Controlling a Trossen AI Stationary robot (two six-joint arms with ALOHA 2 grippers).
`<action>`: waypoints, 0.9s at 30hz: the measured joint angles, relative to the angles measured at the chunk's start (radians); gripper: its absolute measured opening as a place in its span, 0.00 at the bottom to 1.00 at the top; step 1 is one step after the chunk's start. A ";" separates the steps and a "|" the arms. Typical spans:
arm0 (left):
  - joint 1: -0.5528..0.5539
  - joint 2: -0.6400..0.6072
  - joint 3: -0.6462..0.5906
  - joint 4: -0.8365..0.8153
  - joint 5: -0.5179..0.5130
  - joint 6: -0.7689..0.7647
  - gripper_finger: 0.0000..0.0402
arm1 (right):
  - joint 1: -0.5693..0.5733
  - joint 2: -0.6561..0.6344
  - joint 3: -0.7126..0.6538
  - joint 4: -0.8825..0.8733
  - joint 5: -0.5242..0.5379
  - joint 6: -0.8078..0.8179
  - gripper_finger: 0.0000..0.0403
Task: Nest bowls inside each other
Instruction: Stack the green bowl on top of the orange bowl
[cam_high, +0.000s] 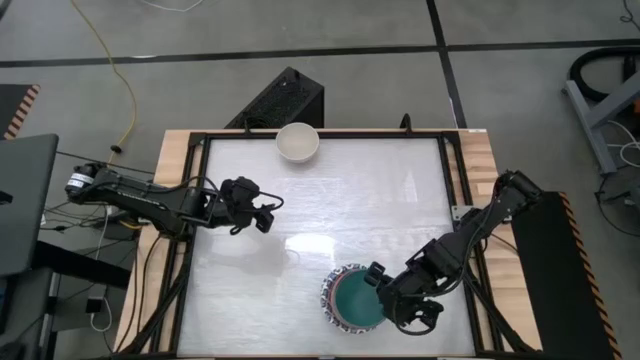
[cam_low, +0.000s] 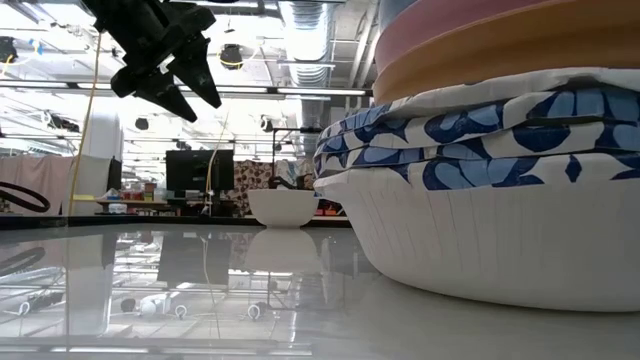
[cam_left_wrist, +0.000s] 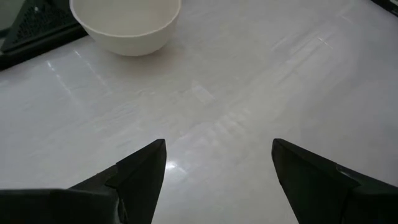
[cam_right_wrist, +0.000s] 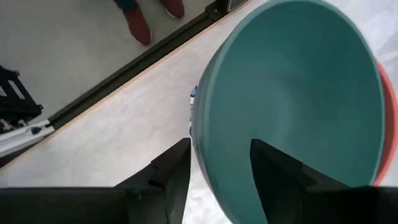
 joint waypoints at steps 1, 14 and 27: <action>0.000 0.000 0.000 0.000 -0.006 0.000 0.70 | 0.000 -0.007 0.000 -0.001 0.000 0.011 0.46; 0.000 0.000 0.000 0.000 -0.007 -0.006 0.70 | 0.021 -0.106 0.000 0.040 0.001 0.108 0.21; 0.000 0.000 0.000 -0.001 -0.007 -0.011 0.70 | 0.016 -0.094 -0.045 0.060 -0.042 0.090 0.02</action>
